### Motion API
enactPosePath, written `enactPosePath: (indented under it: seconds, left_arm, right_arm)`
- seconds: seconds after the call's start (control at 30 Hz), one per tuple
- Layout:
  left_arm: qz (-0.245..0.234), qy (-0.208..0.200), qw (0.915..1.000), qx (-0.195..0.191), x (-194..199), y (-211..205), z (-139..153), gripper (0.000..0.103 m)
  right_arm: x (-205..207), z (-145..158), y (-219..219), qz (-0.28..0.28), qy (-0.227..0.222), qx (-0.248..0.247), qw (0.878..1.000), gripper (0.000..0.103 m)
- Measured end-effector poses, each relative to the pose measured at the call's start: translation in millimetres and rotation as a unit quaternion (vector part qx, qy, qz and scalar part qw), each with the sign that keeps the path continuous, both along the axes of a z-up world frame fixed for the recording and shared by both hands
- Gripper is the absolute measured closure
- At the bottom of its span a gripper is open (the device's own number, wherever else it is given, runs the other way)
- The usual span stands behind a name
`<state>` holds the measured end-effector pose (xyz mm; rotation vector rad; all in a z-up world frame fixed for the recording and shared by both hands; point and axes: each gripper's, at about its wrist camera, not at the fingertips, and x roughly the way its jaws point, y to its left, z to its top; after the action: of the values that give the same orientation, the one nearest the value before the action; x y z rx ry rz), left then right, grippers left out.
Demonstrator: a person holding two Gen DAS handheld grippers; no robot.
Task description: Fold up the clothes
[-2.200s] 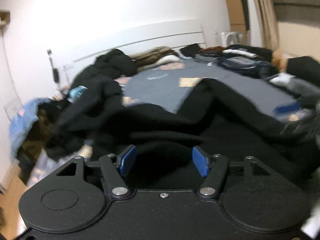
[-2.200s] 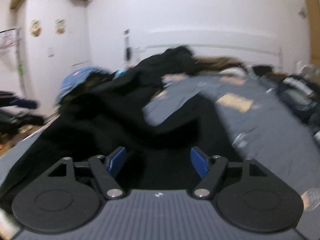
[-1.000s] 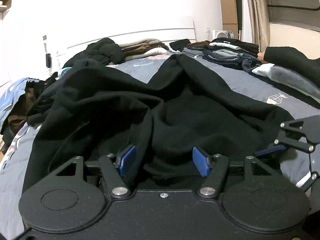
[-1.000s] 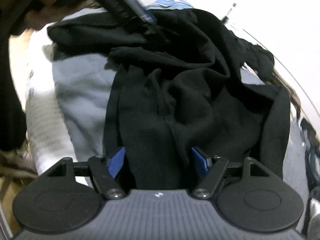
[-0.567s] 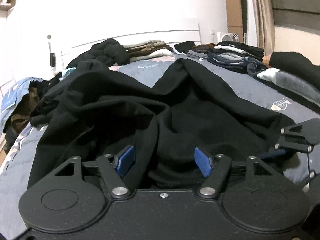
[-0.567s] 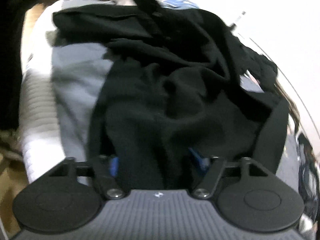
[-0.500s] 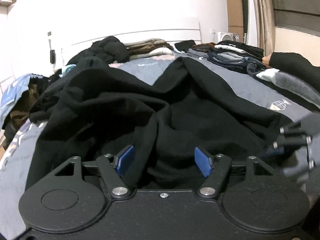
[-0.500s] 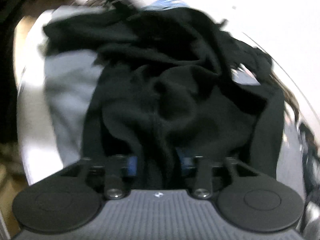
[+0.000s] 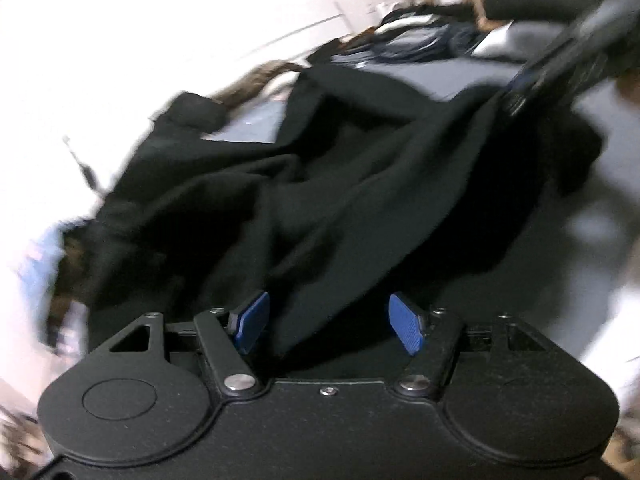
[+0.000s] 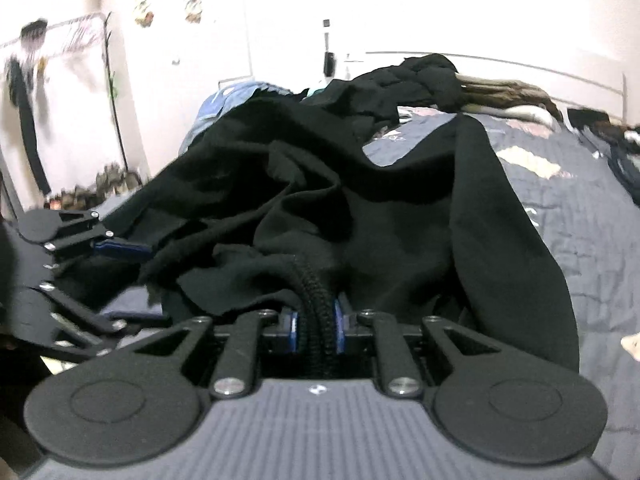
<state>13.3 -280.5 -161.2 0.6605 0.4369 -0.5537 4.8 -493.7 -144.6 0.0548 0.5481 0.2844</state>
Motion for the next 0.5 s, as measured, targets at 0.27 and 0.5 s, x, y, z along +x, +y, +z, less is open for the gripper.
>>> enactPosePath:
  seconds: [0.27,0.5]
  left_arm:
    - [0.003,-0.002,0.9999,-0.011,21,8,-9,0.065]
    - [-0.01,0.023,0.9993,0.026,32,-8,-31,0.067]
  right_arm:
    - [-12,23,-47,-0.057,-0.042,0.116,0.991,0.088]
    - [-20,25,-62,-0.063,-0.051,0.114,0.99,0.088]
